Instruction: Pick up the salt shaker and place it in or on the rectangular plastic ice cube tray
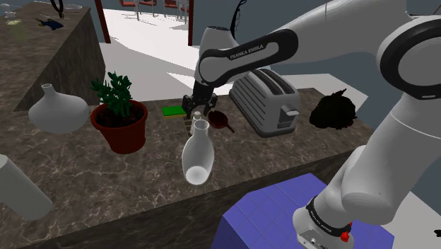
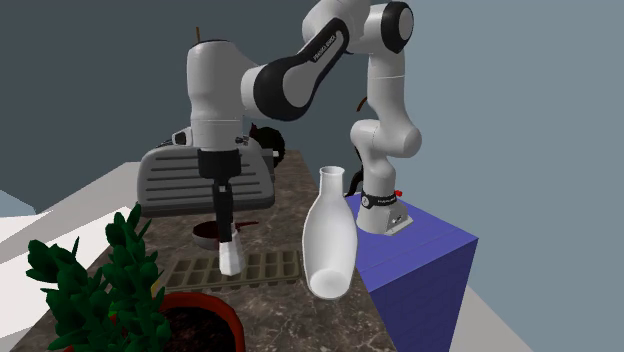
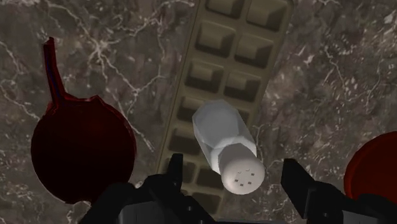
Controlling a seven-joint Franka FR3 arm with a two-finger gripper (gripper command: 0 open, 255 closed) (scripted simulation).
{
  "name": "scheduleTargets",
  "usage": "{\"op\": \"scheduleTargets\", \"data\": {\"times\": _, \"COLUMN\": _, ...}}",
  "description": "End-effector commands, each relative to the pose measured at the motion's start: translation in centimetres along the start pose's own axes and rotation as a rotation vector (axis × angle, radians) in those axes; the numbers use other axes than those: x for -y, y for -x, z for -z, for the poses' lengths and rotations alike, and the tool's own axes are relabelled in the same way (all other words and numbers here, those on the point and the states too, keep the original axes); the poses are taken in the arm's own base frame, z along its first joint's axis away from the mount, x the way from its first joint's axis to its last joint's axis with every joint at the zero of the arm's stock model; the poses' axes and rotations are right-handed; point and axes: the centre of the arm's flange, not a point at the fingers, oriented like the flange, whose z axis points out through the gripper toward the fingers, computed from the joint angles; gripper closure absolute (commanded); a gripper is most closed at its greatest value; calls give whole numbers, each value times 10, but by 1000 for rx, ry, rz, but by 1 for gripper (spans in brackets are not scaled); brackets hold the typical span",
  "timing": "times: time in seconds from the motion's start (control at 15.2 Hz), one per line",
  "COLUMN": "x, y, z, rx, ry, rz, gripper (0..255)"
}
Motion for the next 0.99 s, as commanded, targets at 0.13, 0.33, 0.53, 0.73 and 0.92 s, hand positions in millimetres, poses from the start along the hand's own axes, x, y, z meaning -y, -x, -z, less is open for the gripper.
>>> {"op": "scheduleTargets", "data": {"times": 0.13, "x": 0, "y": 0, "z": 0, "rx": 1, "ry": 0, "rz": 0, "gripper": 0}}
{"op": "scheduleTargets", "data": {"times": 0.33, "x": 0, "y": 0, "z": 26, "rx": 1, "ry": 0, "rz": 0, "gripper": 0}}
{"op": "scheduleTargets", "data": {"times": 0.53, "x": 0, "y": 0, "z": 49, "rx": 1, "ry": 0, "rz": 0, "gripper": 0}}
{"op": "scheduleTargets", "data": {"times": 0.73, "x": 0, "y": 0, "z": 49, "rx": 1, "ry": 0, "rz": 0, "gripper": 0}}
{"op": "scheduleTargets", "data": {"times": 0.92, "x": 0, "y": 0, "z": 49, "rx": 1, "ry": 0, "rz": 0, "gripper": 0}}
